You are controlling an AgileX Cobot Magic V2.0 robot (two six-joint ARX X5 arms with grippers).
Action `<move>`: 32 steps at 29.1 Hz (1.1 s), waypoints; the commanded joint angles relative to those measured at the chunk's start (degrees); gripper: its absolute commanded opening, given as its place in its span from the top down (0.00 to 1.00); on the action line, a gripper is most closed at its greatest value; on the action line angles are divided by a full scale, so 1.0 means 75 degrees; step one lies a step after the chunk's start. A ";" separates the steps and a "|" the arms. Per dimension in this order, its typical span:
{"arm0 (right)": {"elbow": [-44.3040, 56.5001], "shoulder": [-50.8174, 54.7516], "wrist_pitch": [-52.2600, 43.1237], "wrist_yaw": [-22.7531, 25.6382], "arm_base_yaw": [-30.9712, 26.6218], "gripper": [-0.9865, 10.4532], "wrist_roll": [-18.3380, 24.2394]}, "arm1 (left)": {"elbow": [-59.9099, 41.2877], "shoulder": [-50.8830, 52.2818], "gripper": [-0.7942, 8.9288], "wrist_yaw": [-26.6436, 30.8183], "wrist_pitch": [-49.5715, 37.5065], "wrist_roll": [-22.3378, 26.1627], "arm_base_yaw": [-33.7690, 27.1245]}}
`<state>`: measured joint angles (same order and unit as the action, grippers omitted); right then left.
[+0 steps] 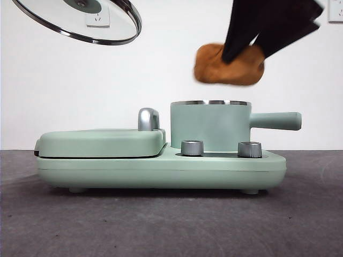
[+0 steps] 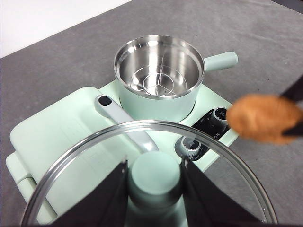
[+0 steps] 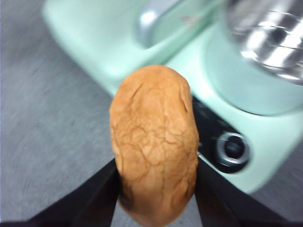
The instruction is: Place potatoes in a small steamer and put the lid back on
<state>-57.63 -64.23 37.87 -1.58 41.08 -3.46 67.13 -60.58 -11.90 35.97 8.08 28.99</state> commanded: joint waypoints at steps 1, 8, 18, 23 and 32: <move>-0.0673 -0.0303 0.0286 0.0015 -0.0239 0.77 -0.0449 | 0.0125 -0.0003 0.91 -0.0006 -0.0227 -0.0029 0.0029; -0.2296 -0.1585 0.0667 -0.0108 -0.1169 0.78 -0.0239 | 0.0125 -0.0006 0.91 -0.0006 -0.0227 -0.0032 0.0029; -0.3972 -0.3809 0.0659 -0.0425 -0.1944 0.77 0.0373 | 0.0125 -0.0006 0.91 -0.0006 -0.0230 -0.0090 0.0029; -0.4572 -0.4645 0.0632 -0.0475 -0.2069 0.77 0.0618 | 0.0125 -0.0006 0.91 -0.0006 -0.0227 -0.0090 0.0029; -0.4893 -0.5759 0.0493 -0.0373 -0.2110 0.77 0.0790 | 0.0125 -0.0006 0.91 -0.0006 -0.0227 -0.0090 0.0029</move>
<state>-92.92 -106.21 41.95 -4.47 25.04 1.74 67.13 -60.58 -11.90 35.97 7.73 28.99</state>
